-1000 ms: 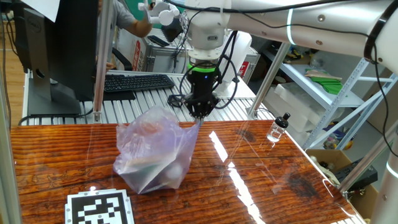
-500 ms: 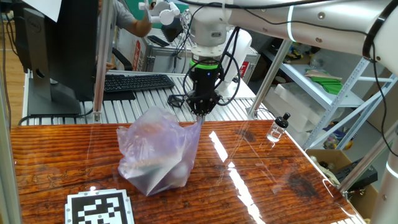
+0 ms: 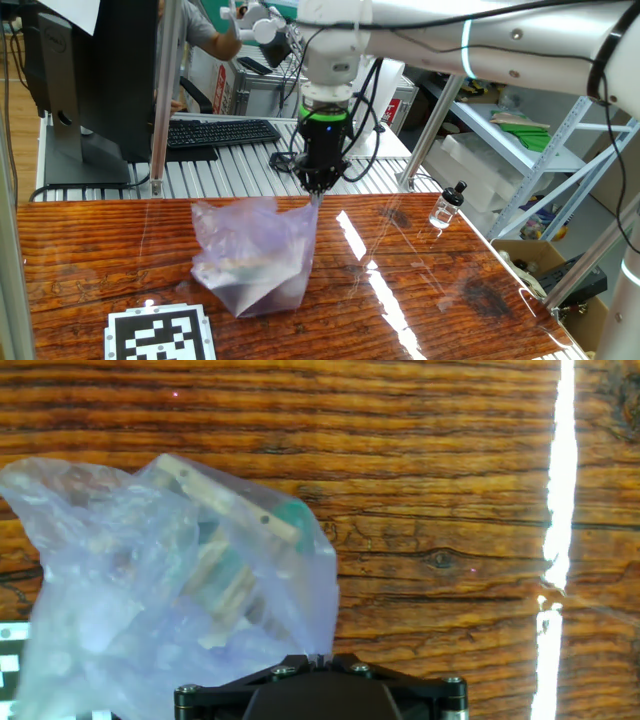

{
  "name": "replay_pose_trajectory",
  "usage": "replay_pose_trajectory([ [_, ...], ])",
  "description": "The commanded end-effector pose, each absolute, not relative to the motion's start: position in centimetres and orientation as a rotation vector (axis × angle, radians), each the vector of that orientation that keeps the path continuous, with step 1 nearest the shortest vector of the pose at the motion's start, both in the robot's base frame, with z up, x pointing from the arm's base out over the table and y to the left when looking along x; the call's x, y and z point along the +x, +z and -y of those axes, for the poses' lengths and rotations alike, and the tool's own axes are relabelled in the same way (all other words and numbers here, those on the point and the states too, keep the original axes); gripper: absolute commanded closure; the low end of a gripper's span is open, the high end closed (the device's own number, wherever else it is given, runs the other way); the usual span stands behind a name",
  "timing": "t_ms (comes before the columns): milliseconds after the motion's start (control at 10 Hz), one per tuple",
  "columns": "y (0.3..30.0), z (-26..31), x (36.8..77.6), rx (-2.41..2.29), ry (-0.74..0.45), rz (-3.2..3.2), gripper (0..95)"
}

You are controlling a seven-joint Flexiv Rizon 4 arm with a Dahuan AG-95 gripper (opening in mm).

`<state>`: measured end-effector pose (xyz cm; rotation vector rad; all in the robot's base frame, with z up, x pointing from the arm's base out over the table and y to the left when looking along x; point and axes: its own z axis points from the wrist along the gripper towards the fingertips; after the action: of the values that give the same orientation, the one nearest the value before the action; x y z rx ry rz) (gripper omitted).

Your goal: Pick up a bag of things

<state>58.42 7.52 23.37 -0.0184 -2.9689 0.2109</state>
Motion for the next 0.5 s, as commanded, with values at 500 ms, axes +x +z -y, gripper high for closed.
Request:
replay_pose_trajectory([
  [500, 20.5, -9.1, 58.3, -0.151, 0.152, 2.926, 76.0],
])
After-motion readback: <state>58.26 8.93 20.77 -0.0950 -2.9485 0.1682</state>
